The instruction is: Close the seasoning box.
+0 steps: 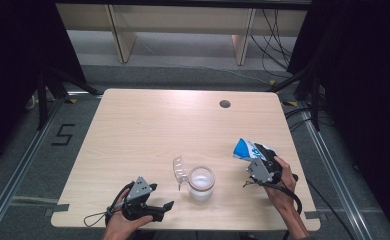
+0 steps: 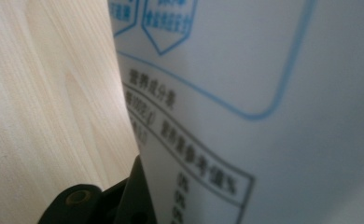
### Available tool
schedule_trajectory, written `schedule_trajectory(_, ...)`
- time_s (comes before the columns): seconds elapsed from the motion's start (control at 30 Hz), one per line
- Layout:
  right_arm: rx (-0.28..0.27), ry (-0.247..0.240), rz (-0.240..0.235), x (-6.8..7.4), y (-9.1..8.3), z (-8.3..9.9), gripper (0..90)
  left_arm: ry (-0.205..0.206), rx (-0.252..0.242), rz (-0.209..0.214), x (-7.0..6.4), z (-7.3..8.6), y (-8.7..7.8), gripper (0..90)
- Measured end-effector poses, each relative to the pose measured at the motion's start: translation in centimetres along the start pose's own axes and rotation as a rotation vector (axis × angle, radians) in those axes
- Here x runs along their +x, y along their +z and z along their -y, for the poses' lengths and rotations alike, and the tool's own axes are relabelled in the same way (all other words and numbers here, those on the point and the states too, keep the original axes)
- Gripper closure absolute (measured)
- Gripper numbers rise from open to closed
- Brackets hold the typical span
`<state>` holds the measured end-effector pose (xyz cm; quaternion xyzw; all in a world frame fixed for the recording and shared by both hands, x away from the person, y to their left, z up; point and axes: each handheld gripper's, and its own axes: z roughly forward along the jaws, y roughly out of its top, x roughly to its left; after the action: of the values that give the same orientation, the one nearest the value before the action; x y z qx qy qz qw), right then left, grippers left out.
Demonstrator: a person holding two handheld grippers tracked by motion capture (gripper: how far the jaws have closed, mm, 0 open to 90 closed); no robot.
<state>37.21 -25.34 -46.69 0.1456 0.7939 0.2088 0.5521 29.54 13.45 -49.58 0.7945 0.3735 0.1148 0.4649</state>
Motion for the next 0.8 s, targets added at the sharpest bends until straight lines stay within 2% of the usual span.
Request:
schedule_trajectory(0.2, 0.003, 0.081, -0.012, -0.5, 0.4, 1.0, 74.0, 0.001, 0.001, 0.007, 0.0, 0.0, 0.1, 15.7)
schedule_trajectory(0.6, 0.0, 0.195, -0.047, -1.0, 1.0, 2.1, 74.3, -0.004, -0.002, 0.006, 0.0, 0.0, 0.1, 15.7)
schedule_trajectory(0.67, -0.004, 0.238, -0.066, -1.1, 1.1, 2.3, 74.4, 0.001, 0.001, 0.007, 0.0, 0.0, 0.1, 15.7)
schedule_trajectory(0.7, -0.01, 0.245, -0.061, -1.2, 1.2, 2.4, 74.4, 0.0, 0.001, 0.008, 0.0, 0.0, 0.1, 15.7)
schedule_trajectory(0.73, -0.008, 0.277, -0.075, -1.2, 1.2, 2.5, 74.5, 0.001, 0.002, 0.008, 0.0, 0.0, 0.1, 15.7)
schedule_trajectory(0.8, -0.02, 0.3, -0.074, -1.4, 1.3, 2.7, 74.5, 0.002, 0.0, 0.009, 0.0, 0.0, 0.1, 15.7)
